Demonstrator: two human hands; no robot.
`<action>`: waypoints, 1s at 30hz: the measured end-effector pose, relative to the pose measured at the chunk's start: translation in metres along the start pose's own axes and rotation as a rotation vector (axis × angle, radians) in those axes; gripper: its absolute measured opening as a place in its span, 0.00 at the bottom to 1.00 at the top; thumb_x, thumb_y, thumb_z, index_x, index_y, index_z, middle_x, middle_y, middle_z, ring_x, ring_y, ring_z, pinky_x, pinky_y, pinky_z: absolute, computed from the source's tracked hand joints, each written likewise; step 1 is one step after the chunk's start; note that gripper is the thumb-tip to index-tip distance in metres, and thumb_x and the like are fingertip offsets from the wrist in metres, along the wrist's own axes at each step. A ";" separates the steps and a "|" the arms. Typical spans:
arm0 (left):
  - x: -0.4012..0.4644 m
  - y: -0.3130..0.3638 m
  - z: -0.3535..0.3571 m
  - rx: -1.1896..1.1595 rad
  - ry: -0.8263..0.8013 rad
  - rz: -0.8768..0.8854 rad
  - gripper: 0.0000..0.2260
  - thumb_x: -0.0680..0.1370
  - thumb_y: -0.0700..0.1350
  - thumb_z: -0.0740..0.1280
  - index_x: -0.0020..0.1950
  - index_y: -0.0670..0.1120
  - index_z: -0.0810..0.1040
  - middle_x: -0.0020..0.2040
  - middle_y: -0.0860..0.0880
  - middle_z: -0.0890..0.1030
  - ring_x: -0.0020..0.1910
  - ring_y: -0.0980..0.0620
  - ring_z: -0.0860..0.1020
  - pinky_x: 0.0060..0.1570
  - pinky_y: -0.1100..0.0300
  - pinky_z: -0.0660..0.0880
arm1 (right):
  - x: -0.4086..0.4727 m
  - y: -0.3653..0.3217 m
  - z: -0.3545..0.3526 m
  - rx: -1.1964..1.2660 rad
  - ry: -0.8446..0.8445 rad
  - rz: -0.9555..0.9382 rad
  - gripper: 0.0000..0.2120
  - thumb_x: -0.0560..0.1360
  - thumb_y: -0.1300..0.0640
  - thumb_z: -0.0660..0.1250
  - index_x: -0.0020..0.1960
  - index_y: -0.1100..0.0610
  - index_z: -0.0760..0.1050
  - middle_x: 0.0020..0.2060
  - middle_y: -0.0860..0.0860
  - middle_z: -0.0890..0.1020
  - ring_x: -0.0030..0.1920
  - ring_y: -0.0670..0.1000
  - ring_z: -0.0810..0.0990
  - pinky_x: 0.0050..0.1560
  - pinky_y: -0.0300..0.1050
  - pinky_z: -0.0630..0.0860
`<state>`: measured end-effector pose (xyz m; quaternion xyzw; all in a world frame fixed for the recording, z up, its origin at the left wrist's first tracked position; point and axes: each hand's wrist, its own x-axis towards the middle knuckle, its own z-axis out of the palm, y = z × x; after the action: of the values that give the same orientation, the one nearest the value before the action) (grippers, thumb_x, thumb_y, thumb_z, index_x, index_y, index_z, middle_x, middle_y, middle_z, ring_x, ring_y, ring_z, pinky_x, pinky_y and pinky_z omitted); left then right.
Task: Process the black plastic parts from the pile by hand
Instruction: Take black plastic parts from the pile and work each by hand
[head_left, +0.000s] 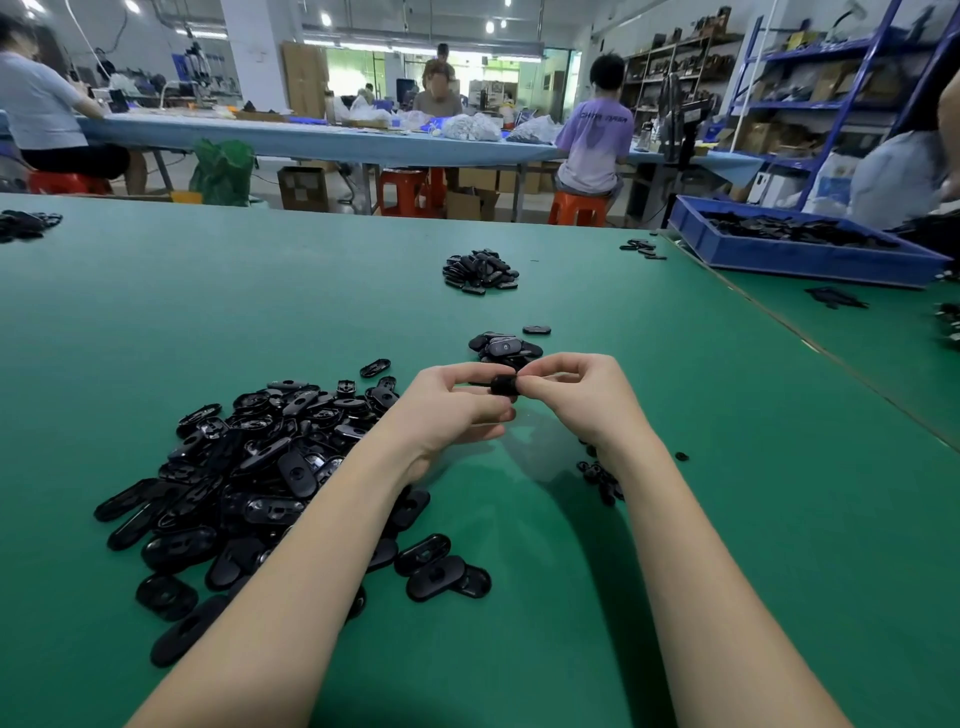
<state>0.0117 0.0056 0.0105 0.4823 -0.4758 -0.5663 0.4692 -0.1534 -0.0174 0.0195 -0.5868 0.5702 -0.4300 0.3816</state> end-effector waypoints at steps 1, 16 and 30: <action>0.000 0.000 0.000 -0.002 0.004 0.003 0.15 0.76 0.30 0.70 0.59 0.44 0.83 0.53 0.40 0.86 0.47 0.50 0.84 0.49 0.58 0.83 | 0.000 0.000 0.000 0.000 0.006 0.001 0.04 0.72 0.55 0.77 0.38 0.49 0.84 0.36 0.45 0.86 0.34 0.40 0.79 0.27 0.28 0.67; -0.002 0.001 0.001 0.071 0.008 0.033 0.12 0.79 0.35 0.69 0.59 0.47 0.83 0.50 0.47 0.87 0.46 0.53 0.85 0.45 0.61 0.82 | -0.002 -0.004 0.001 -0.027 0.015 0.012 0.05 0.70 0.53 0.79 0.43 0.49 0.84 0.39 0.46 0.86 0.38 0.43 0.80 0.32 0.32 0.70; -0.001 0.002 0.003 0.355 0.095 0.085 0.04 0.79 0.45 0.70 0.52 0.51 0.81 0.41 0.54 0.87 0.46 0.56 0.85 0.43 0.64 0.76 | -0.002 -0.001 -0.010 -0.027 -0.162 0.082 0.09 0.68 0.51 0.81 0.39 0.51 0.82 0.25 0.41 0.76 0.25 0.41 0.68 0.22 0.30 0.62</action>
<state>0.0088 0.0063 0.0126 0.5632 -0.5656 -0.4296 0.4222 -0.1628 -0.0144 0.0234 -0.6009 0.5667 -0.3576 0.4358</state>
